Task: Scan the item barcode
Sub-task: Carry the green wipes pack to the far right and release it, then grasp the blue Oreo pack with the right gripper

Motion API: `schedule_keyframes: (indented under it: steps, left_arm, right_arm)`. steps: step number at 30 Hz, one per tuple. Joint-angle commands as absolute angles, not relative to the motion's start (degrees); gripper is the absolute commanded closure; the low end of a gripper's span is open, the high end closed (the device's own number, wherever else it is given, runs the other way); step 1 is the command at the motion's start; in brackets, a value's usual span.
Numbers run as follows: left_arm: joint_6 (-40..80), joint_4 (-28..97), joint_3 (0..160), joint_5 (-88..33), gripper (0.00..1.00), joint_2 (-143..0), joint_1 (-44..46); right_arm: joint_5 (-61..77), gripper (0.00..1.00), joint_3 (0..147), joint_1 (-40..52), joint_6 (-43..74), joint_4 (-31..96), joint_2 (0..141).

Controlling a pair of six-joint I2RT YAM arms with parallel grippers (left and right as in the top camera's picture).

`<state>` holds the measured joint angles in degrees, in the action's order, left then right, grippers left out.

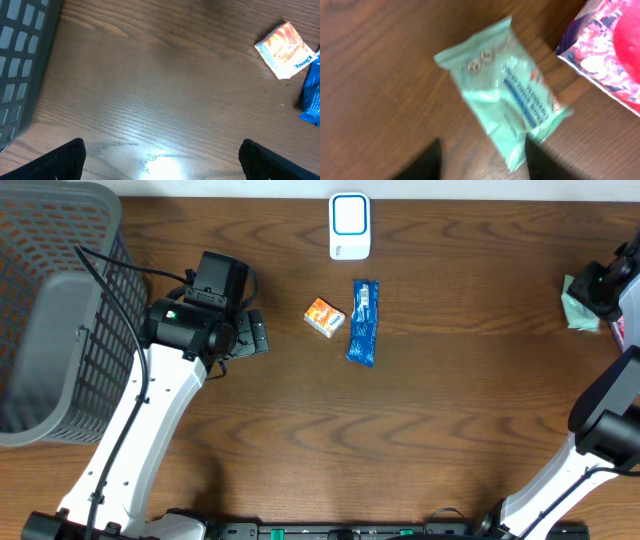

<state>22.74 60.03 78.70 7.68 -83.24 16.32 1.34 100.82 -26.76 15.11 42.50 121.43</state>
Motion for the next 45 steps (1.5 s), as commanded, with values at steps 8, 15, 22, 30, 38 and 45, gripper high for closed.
schedule_keyframes:
  steps: [8,15,22,30,38,45]
  left_arm:
    - [23.03,60.27,78.98,8.21,0.02,-83.20,16.14]
    - [23.03,60.29,78.98,8.21,0.02,-83.20,16.14]
    - [23.03,60.29,78.98,8.21,0.02,-83.20,16.14]
    - [23.03,60.29,78.98,8.21,0.02,-83.20,16.14]
    - [23.03,60.29,78.98,8.21,0.02,-83.20,16.14]
    - [23.03,60.27,78.98,8.21,0.02,-83.20,16.14]
  right_arm:
    - [3.16,0.54,101.01,-23.16,10.00,47.48,120.14]
    - [20.51,0.17,99.46,-17.82,10.00,51.40,120.14]
    - [31.62,0.01,92.71,-7.16,10.66,50.06,120.14]
    - [28.75,0.04,83.13,8.71,20.29,37.45,120.14]
    - [21.10,0.27,82.52,14.79,27.49,36.14,120.16]
    - [17.45,0.54,76.82,17.56,32.36,30.41,121.12]
